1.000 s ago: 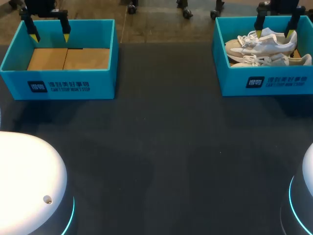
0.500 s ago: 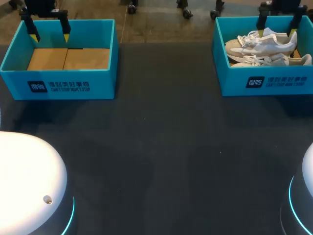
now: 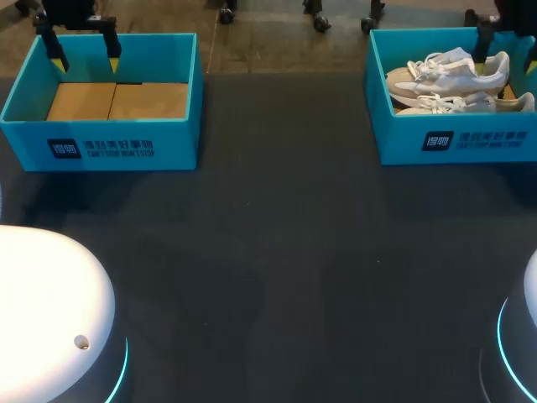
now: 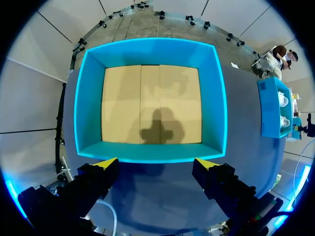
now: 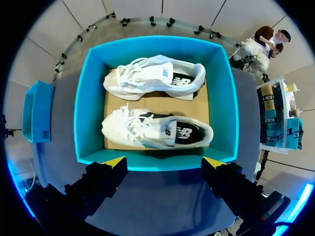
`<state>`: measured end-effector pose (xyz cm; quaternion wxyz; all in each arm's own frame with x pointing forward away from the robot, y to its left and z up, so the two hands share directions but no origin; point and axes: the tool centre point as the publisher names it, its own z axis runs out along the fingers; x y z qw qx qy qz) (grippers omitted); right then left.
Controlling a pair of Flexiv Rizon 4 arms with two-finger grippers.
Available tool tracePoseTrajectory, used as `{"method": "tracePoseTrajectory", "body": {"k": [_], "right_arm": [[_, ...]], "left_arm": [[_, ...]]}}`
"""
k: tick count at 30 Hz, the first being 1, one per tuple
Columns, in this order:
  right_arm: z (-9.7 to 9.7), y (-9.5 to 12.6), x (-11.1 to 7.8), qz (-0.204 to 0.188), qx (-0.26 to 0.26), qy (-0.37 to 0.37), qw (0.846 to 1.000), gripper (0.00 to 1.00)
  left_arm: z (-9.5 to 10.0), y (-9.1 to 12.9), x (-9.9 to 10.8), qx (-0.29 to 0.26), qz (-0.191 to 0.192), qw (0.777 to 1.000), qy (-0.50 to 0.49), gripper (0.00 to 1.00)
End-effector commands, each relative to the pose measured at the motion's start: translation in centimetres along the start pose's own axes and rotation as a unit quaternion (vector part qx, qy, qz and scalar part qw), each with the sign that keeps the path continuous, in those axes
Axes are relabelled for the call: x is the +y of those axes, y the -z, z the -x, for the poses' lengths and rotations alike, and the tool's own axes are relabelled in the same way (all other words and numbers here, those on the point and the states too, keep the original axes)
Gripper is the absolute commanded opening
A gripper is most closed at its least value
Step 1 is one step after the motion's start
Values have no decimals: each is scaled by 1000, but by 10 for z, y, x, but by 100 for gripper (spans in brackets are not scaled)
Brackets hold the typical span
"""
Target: Take the shoe out of the shoebox, open the shoe tongue, remove and reinsert the insole, then place the shoe into the shoebox
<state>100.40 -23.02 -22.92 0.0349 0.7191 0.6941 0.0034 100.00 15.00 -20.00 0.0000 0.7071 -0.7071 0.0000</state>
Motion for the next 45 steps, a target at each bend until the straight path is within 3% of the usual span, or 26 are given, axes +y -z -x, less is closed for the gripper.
{"method": "tracePoseTrajectory", "body": {"k": [1, 20, 21, 22, 23, 26, 31, 34, 39, 45], "right_arm": [[16, -16, 6, -1, 5, -7, 1000, 100], [64, -55, 14, -5, 7, -5, 1000, 100], [65, -57, 14, -5, 8, -4, 1000, 96], [67, -59, 14, -2, 13, -2, 1000, 84], [68, -60, 14, -2, 14, -2, 1000, 82], [70, -66, 13, 0, 12, 5, 1000, 88], [76, -76, 13, 0, 8, 8, 1000, 84], [82, -86, 14, -10, 4, 0, 1000, 91], [85, -94, 13, -13, 1, -1, 1000, 85], [88, -104, 11, -6, 12, 5, 1000, 86]], "left_arm": [[0, 0, 0, 0, 0, 1000, 0, 100], [0, 0, 0, 0, 0, 1000, 0, 100], [0, 0, 0, 0, 0, 1000, 0, 100], [0, 0, 0, 0, 0, 1000, 0, 100], [0, 0, 0, 0, 0, 1000, 0, 100], [0, 0, 0, 0, 0, 1000, 0, 100], [0, 0, 0, 0, 0, 1000, 0, 100], [0, 0, 0, 0, 0, 1000, 0, 100], [0, 0, 0, 0, 0, 1000, 0, 100], [0, 0, 0, 0, 0, 1000, 0, 100]]}}
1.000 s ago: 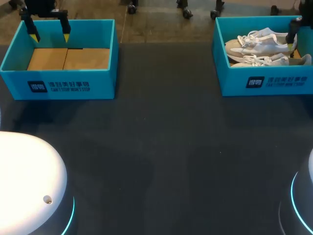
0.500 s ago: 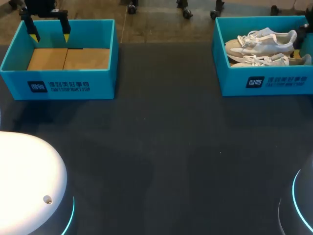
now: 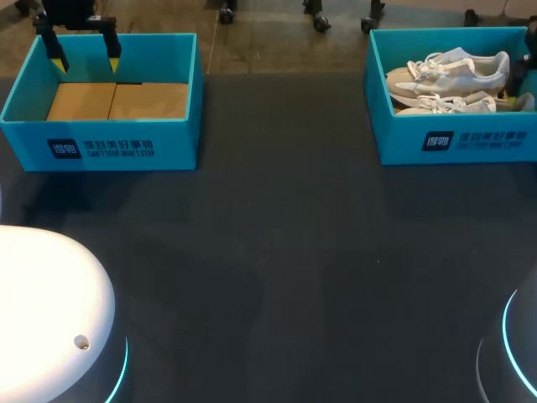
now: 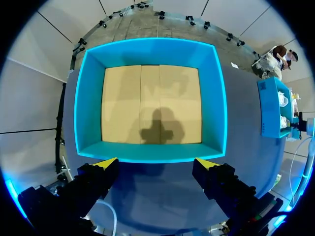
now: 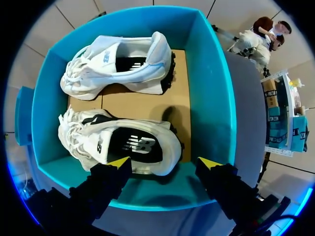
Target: Take the shoe out of the shoebox, open the shoe tongue, remove and reinsert the insole, then place the shoe into the shoebox
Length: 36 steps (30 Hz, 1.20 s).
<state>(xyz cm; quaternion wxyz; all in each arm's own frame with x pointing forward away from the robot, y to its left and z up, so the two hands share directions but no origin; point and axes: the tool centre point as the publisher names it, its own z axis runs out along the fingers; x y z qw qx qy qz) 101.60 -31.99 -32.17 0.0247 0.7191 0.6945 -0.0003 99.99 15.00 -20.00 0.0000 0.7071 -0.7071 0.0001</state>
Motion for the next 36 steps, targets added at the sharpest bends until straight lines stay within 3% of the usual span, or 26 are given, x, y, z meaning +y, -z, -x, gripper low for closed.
{"method": "tracePoseTrajectory", "body": {"k": [1, 8, 11, 21, 29, 33, 36], "right_arm": [[4, -8, 2, 5, 8, 5, 1000, 85], [8, -19, 1, 4, 12, 5, 1000, 84], [7, -24, 0, 1, 12, 6, 1000, 95], [4, -39, 0, -7, 16, 8, 1000, 91], [5, -53, -1, -16, 23, 5, 1000, 100], [6, -57, 0, -22, 20, 6, 1000, 99], [6, -61, -1, -25, 22, 5, 999, 87]], "left_arm": [[0, 0, 0, 0, 0, 1000, 0, 100], [0, 0, 0, 0, 0, 1000, 0, 100], [0, 0, 0, 0, 0, 1000, 0, 100], [0, 0, 0, 0, 0, 1000, 0, 100], [0, 0, 0, 0, 0, 1000, 0, 100], [0, 0, 0, 0, 0, 1000, 0, 100], [0, 0, 0, 0, 0, 1000, 0, 100]]}}
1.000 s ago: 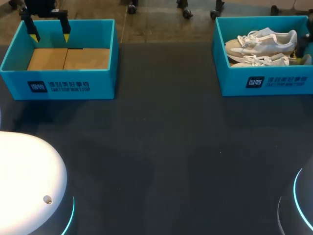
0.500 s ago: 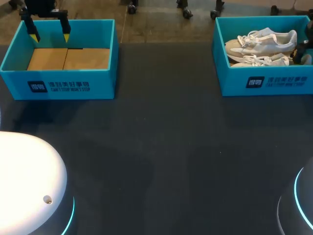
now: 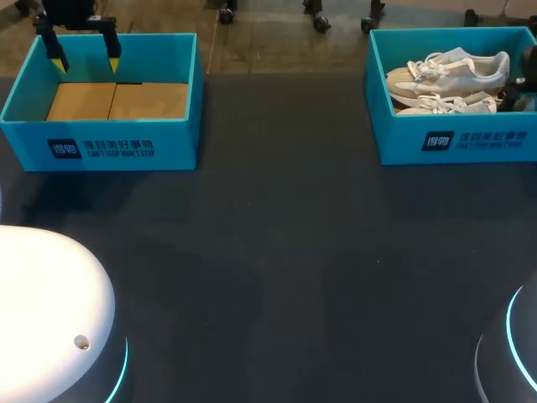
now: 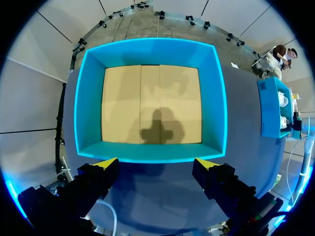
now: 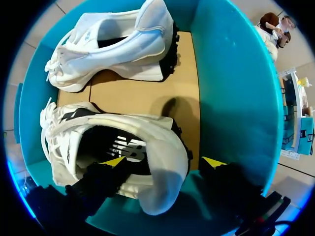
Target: Take the shoe out of the shoebox, open the shoe tongue, remove and reinsert the insole, then place the shoe into the shoebox
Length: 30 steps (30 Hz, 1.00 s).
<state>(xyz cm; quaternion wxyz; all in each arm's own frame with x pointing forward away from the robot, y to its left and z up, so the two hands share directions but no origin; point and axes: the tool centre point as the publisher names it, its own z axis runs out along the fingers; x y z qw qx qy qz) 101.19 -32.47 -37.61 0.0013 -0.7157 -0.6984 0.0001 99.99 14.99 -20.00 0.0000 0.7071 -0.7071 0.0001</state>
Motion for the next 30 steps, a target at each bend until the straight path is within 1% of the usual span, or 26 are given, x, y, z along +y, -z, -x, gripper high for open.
{"method": "tracePoseTrajectory", "body": {"k": [1, 2, 3, 4, 5, 6, 7, 14, 18, 22, 27, 30], "right_arm": [[4, -7, 5, -8, 4, -1, 1000, 79], [4, -8, 5, -9, 4, -2, 1000, 59], [4, -8, 4, -9, 3, -5, 1000, 45], [4, -8, 4, -9, 3, -8, 1000, 39], [5, -9, 4, -8, 2, -11, 1000, 24], [5, -8, 3, -6, 0, -17, 1000, 14], [6, -7, 3, -4, 0, -20, 1000, 0], [8, 3, 3, 12, -5, -39, 999, 0], [8, 6, 3, 14, -7, -53, 998, 0], [9, 16, 6, 14, -16, -74, 997, 0], [11, 47, 12, 16, -42, -104, 994, 0], [11, 72, 17, 20, -54, -119, 991, 0]], "left_arm": [[0, 0, 0, 0, 0, 1000, 0, 100], [0, 0, 0, 0, 0, 1000, 0, 100], [0, 0, 0, 0, 0, 1000, 0, 100], [0, 0, 0, 0, 0, 1000, 0, 100], [0, 0, 0, 0, 0, 1000, 0, 100], [0, 0, 0, 0, 0, 1000, 0, 100], [0, 0, 0, 0, 0, 1000, 0, 100], [0, 0, 0, 0, 0, 1000, 0, 100], [0, 0, 0, 0, 0, 1000, 0, 100], [0, 0, 0, 0, 0, 1000, 0, 100], [0, 0, 0, 0, 0, 1000, 0, 100], [0, 0, 0, 0, 0, 1000, 0, 100]]}}
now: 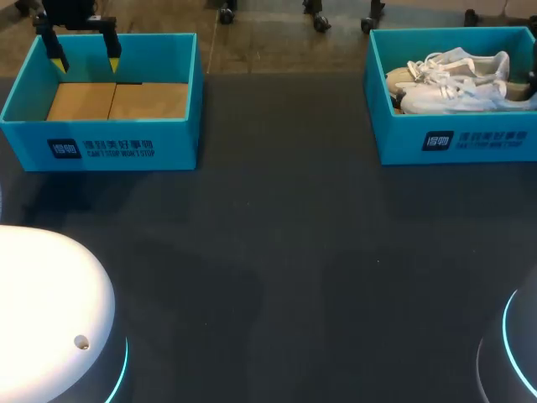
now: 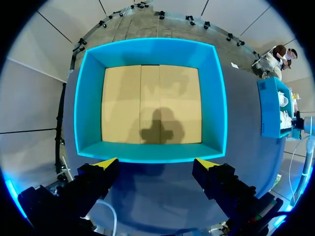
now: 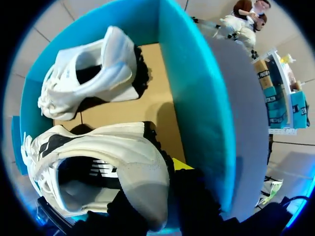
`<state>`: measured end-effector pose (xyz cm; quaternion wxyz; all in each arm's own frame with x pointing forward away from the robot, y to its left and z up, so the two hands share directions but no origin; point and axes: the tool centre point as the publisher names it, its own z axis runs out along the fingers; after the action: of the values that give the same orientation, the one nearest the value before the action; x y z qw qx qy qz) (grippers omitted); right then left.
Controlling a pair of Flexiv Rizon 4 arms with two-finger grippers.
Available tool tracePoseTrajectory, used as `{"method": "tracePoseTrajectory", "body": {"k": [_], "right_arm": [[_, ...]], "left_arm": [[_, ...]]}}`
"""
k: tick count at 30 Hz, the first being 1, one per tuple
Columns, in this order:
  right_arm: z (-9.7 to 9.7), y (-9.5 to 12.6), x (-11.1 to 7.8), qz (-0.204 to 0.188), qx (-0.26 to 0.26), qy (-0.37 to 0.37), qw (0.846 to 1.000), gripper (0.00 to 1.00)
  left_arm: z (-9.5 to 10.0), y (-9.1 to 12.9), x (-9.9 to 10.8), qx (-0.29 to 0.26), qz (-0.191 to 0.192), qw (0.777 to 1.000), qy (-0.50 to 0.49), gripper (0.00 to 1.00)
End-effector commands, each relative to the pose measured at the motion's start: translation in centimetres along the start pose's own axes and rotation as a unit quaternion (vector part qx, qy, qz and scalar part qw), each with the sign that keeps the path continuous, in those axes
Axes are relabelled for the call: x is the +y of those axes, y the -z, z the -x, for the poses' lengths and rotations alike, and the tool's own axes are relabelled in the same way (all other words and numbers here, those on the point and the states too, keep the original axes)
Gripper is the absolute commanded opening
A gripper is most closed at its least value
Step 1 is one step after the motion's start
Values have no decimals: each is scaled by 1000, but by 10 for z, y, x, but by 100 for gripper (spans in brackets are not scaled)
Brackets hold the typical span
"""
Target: Take the shoe out of the shoebox, open the shoe tongue, remove and reinsert the insole, then place the shoe into the shoebox
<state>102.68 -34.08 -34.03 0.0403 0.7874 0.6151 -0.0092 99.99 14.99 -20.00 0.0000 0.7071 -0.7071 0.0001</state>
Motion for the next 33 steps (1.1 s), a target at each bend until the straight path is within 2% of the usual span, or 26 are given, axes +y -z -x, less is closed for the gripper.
{"method": "tracePoseTrajectory", "body": {"k": [1, 5, 10, 15, 16, 17, 19, 26, 28, 33], "right_arm": [[-1, 43, 4, -1, -21, -12, 1000, 0], [5, 80, 12, 16, -25, -22, 999, 0], [10, 104, 17, 24, -31, -29, 999, 0], [6, 135, 4, 32, -26, -31, 999, 0], [6, 135, 4, 32, -26, -31, 999, 0], [3, 148, -4, 36, -30, -28, 998, 0], [1, 160, -13, 42, -25, -24, 999, 0], [-13, 213, -59, 61, -30, -19, 997, 0], [-19, 225, -75, 63, -16, -16, 998, 0], [-38, 241, -111, 65, -45, -15, 997, 0]], "left_arm": [[0, 0, 0, 0, 0, 1000, 0, 100], [0, 0, 0, 0, 0, 1000, 0, 100], [0, 0, 0, 0, 0, 1000, 0, 100], [0, 0, 0, 0, 0, 1000, 0, 100], [0, 0, 0, 0, 0, 1000, 0, 100], [0, 0, 0, 0, 0, 1000, 0, 100], [0, 0, 0, 0, 0, 1000, 0, 100], [0, 0, 0, 0, 0, 1000, 0, 100], [0, 0, 0, 0, 0, 1000, 0, 100], [0, 0, 0, 0, 0, 1000, 0, 100]]}}
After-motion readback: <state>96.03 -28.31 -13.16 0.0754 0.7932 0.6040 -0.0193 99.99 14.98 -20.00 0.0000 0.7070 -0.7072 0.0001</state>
